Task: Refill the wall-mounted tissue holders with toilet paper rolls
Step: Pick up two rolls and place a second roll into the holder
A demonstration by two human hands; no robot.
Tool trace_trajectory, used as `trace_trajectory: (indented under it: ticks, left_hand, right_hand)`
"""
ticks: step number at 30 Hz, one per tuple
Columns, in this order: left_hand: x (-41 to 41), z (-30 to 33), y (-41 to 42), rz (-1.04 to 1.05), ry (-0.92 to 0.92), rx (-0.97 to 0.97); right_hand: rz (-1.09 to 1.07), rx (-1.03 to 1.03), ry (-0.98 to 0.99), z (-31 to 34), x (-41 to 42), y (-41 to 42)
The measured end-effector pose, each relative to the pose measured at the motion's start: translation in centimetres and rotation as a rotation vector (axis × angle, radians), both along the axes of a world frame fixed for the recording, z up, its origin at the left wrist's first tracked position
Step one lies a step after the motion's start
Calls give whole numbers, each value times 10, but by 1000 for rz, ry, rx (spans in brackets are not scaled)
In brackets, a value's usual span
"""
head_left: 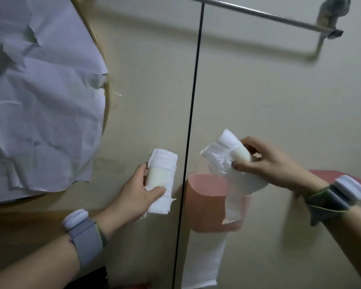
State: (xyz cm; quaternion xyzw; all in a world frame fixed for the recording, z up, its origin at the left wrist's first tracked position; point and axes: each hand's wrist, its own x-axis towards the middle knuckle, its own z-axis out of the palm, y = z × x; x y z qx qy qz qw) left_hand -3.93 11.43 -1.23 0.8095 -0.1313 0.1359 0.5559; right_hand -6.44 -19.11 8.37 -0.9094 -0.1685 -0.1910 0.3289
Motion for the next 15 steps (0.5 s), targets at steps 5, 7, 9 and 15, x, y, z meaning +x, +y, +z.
trace_trajectory:
  ticks: [5,7,9,15]
  left_hand:
    - [17,-14,-32,127,37,50]
    - [18,-18,-39,169,55,56]
    - [18,-22,-44,208,75,64]
    - [14,-26,-57,283,134,93]
  right_hand:
    - [109,-165,-67,10,58,-29]
    - [159,-163,-112,15,75,-30]
    - [212,-153,-123,14,90,-30]
    - [344,-389,-81,-29,119,-26]
